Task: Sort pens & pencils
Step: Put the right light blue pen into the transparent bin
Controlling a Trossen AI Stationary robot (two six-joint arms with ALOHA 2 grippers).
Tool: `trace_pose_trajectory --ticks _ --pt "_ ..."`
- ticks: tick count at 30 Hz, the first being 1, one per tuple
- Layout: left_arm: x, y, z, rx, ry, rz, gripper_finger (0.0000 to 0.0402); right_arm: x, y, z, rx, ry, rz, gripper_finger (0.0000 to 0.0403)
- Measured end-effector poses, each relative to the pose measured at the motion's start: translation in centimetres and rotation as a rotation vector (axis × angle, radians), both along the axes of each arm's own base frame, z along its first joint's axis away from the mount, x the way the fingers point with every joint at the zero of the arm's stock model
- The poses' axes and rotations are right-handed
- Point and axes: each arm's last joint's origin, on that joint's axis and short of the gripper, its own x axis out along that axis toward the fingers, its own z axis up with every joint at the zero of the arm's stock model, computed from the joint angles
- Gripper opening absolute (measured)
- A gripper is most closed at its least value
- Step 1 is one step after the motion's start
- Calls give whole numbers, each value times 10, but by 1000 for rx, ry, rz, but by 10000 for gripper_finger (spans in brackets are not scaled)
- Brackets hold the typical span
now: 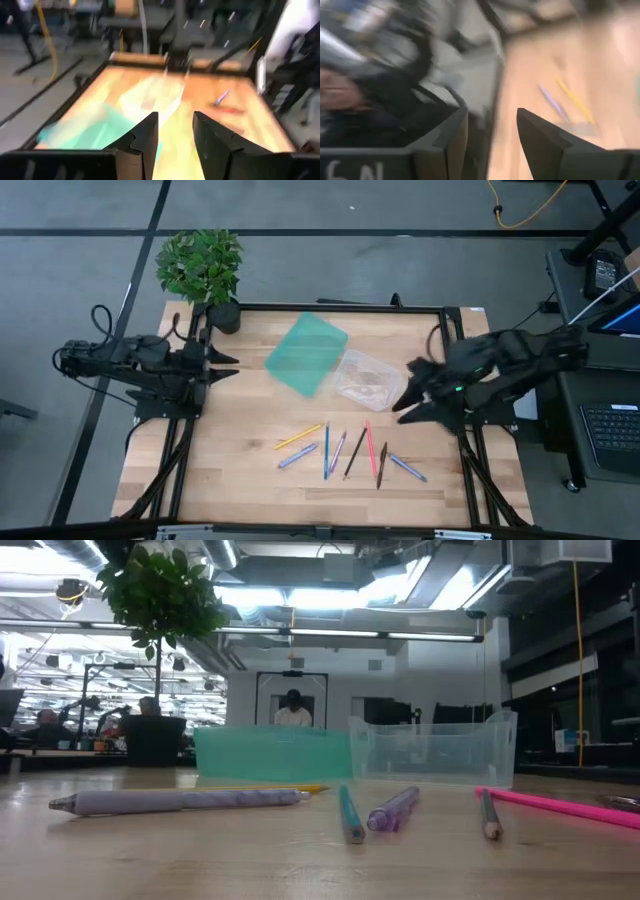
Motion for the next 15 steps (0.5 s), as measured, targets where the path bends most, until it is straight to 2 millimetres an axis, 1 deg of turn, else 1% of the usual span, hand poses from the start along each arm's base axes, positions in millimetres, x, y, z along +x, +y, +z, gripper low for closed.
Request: trace_pose_trajectory --ticks 3,6,8,11,15 --pt "4 0 3 24 80 49 115 20 12 -4 -5 279 -117 165" --pt "8 1 2 35 136 92 115 32 24 -18 -13 545 -234 162" --pt "11 1 -1 45 173 99 115 37 34 -29 -23 692 -294 162" --pt "14 0 -3 49 189 104 115 40 51 -44 -51 819 -356 162" --pt "15 0 -3 56 197 108 115 42 79 -61 -101 878 -433 162"
